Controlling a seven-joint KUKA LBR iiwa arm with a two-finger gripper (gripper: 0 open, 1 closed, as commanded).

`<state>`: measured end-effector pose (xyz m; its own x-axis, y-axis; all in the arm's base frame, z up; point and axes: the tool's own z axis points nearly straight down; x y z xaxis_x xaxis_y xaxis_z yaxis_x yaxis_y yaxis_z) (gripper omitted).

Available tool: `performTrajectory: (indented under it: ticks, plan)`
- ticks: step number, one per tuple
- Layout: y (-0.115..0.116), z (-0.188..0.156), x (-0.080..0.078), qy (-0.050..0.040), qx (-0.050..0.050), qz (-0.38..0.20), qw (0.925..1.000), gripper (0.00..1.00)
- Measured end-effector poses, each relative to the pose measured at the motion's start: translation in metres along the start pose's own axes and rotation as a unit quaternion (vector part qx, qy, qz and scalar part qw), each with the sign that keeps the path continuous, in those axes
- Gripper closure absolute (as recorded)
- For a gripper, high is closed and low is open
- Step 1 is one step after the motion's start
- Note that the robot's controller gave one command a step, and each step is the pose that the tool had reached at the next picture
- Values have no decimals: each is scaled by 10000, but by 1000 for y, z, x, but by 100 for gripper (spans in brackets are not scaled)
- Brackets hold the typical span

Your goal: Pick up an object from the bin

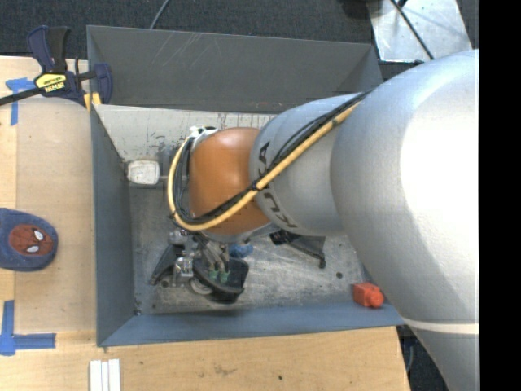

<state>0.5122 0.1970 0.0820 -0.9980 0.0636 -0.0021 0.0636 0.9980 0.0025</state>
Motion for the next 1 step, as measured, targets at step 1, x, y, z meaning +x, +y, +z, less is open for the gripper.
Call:
performTrajectory:
  ticks: [1]
  plan:
    - [-95,-211,-39,-17,17,-1237,9923,100]
